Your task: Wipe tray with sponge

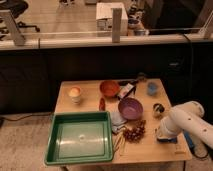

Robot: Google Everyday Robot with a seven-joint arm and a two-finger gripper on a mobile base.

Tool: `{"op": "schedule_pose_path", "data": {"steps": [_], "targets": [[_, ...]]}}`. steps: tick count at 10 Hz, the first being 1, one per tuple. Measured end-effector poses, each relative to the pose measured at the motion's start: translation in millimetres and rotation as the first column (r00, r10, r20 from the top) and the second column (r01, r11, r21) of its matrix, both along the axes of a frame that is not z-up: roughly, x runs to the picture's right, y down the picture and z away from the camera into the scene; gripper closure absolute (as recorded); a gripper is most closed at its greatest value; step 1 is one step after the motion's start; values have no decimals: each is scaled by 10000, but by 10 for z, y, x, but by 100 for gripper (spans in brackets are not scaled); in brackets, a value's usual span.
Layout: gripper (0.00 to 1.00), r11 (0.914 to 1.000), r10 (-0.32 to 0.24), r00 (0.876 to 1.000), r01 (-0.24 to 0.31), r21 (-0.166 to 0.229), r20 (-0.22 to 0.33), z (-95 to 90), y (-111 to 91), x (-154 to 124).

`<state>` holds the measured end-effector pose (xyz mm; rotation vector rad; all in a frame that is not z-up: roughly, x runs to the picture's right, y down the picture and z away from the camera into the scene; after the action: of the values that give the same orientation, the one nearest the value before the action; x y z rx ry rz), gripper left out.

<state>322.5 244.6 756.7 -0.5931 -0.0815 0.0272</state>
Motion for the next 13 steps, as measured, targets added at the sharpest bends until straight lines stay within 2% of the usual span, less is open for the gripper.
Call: {"op": "schedule_pose_path", "data": {"steps": [1, 2, 7, 10, 13], "targets": [[25, 10000, 57, 10000, -57, 46, -46, 13, -14, 45], [20, 9999, 104, 9999, -103, 82, -88, 36, -35, 85], [20, 9997, 239, 9995, -238, 31, -225, 192, -25, 223], [20, 9993, 369, 9989, -372, -80, -283, 372, 76, 319], [35, 9985, 514, 9978, -521, -152, -428, 475, 169, 430]]}}
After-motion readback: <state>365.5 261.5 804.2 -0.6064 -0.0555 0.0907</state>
